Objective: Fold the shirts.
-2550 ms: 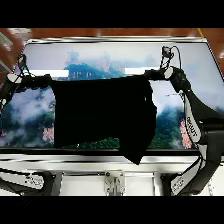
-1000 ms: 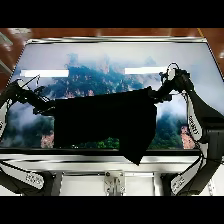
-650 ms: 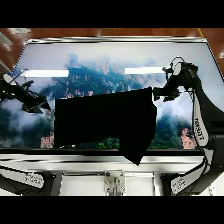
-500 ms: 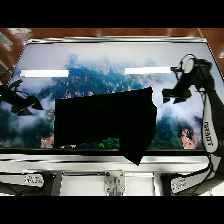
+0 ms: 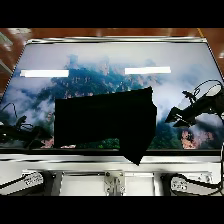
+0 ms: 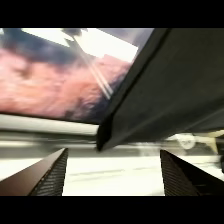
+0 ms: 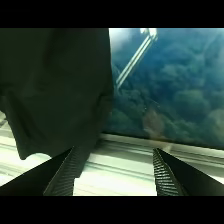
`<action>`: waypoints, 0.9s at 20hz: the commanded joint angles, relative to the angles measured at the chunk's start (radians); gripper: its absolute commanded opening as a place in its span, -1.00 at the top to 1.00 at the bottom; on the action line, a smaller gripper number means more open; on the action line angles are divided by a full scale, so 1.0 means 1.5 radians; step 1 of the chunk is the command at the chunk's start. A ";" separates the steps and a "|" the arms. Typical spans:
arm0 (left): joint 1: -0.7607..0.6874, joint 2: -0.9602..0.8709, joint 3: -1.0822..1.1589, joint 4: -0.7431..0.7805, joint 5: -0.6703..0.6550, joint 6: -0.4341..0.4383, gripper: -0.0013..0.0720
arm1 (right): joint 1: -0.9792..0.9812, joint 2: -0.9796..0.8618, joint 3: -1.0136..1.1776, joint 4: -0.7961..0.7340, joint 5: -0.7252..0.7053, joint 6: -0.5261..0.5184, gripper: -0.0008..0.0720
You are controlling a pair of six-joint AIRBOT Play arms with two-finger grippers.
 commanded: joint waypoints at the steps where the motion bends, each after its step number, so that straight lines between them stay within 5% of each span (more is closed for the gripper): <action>1: -0.020 0.009 -0.082 -0.060 0.094 0.019 -0.96 | 0.003 0.016 -0.040 0.023 -0.039 -0.004 -0.65; 9: -0.049 -0.023 -0.083 -0.070 0.114 0.018 -0.89 | 0.009 0.016 -0.040 0.021 -0.051 -0.004 -0.65; 12: -0.071 -0.030 -0.082 -0.082 0.129 0.009 0.54 | 0.009 0.016 -0.041 0.020 -0.050 0.007 -0.65; 13: -0.075 -0.030 -0.081 -0.087 0.128 0.011 0.79 | 0.009 0.016 -0.048 0.015 -0.051 0.007 -0.65; 18: -0.076 -0.022 -0.080 -0.112 0.114 0.049 0.86 | 0.009 0.016 -0.204 0.043 -0.096 -0.014 -0.65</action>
